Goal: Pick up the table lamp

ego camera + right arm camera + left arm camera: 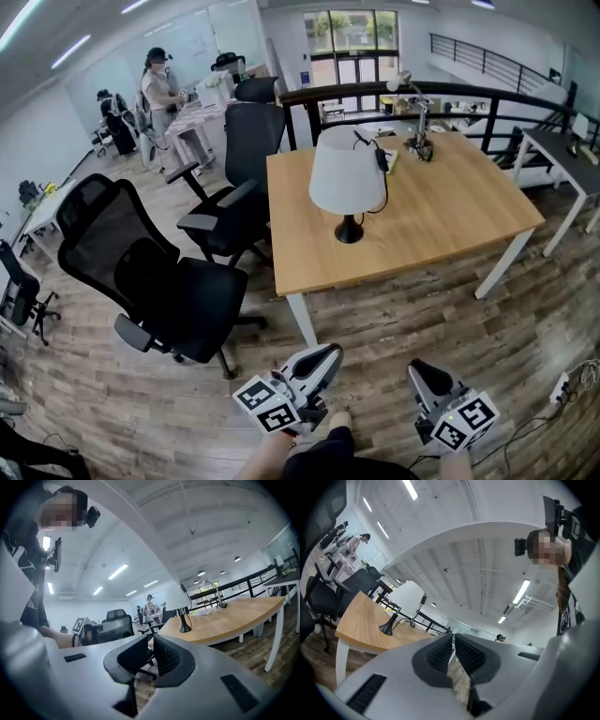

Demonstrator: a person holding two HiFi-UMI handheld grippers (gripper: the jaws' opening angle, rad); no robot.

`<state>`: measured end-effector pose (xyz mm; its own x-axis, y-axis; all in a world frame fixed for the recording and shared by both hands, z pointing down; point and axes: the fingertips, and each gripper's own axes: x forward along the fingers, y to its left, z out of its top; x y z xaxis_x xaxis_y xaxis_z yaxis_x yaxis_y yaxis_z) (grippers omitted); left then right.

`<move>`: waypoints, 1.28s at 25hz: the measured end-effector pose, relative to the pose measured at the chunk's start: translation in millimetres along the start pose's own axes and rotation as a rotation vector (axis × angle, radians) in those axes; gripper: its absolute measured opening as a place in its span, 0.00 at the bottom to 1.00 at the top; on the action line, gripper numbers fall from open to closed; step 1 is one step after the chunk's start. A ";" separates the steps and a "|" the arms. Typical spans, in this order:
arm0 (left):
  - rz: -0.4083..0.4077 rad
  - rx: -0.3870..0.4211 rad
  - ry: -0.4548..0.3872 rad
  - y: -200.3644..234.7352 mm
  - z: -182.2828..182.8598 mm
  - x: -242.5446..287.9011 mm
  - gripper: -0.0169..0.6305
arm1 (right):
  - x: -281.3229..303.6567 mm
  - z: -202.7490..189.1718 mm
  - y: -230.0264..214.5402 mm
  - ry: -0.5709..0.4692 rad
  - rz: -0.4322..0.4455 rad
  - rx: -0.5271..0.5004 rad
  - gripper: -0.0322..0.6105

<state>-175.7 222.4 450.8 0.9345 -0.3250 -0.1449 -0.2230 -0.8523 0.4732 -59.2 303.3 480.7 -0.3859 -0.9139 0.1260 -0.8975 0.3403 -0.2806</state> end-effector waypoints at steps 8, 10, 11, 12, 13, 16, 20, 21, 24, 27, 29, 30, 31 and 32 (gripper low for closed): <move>-0.037 0.026 0.034 35.6 11.5 28.5 0.07 | 53.3 13.7 -14.8 -0.008 0.008 -0.024 0.14; -0.041 0.044 0.045 41.6 12.6 33.0 0.07 | 62.2 12.7 -17.0 -0.005 0.013 -0.024 0.14; -0.041 0.051 0.050 44.4 12.4 34.9 0.07 | 65.9 11.8 -18.2 -0.002 0.014 -0.023 0.14; -0.042 0.054 0.055 47.3 12.0 36.8 0.06 | 69.4 10.9 -20.1 0.000 0.013 -0.020 0.14; -0.043 0.055 0.058 50.4 11.5 38.3 0.06 | 72.9 10.1 -22.6 0.000 0.008 -0.014 0.14; -0.046 0.048 0.061 62.1 10.0 38.9 0.06 | 84.0 8.0 -28.6 -0.001 -0.009 0.009 0.14; -0.039 0.029 0.059 73.1 10.4 37.3 0.07 | 95.1 5.7 -28.8 0.000 -0.012 0.019 0.14; -0.040 0.023 0.060 75.0 8.8 36.5 0.06 | 96.8 4.3 -29.3 0.001 -0.013 0.024 0.14; -0.030 0.012 0.060 82.2 7.6 35.6 0.07 | 100.8 1.9 -30.9 0.002 -0.014 0.041 0.14; -0.030 -0.005 0.054 84.0 9.2 39.6 0.07 | 101.2 -0.7 -37.5 0.008 -0.024 0.054 0.14; -0.033 -0.006 0.061 84.1 7.5 43.2 0.07 | 102.6 -2.8 -45.3 0.007 -0.033 0.078 0.14; -0.032 -0.006 0.064 85.3 6.6 44.4 0.07 | 104.4 -3.5 -48.9 0.005 -0.035 0.091 0.14; -0.028 -0.008 0.066 87.5 6.4 45.2 0.06 | 107.4 -3.7 -52.0 0.003 -0.034 0.102 0.14; -0.022 -0.009 0.065 90.5 7.1 46.1 0.07 | 111.5 -3.3 -54.8 0.002 -0.030 0.109 0.14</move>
<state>-154.8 127.4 480.8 0.9553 -0.2785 -0.0987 -0.2000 -0.8553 0.4780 -53.8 183.4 513.2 -0.3598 -0.9228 0.1374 -0.8800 0.2867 -0.3787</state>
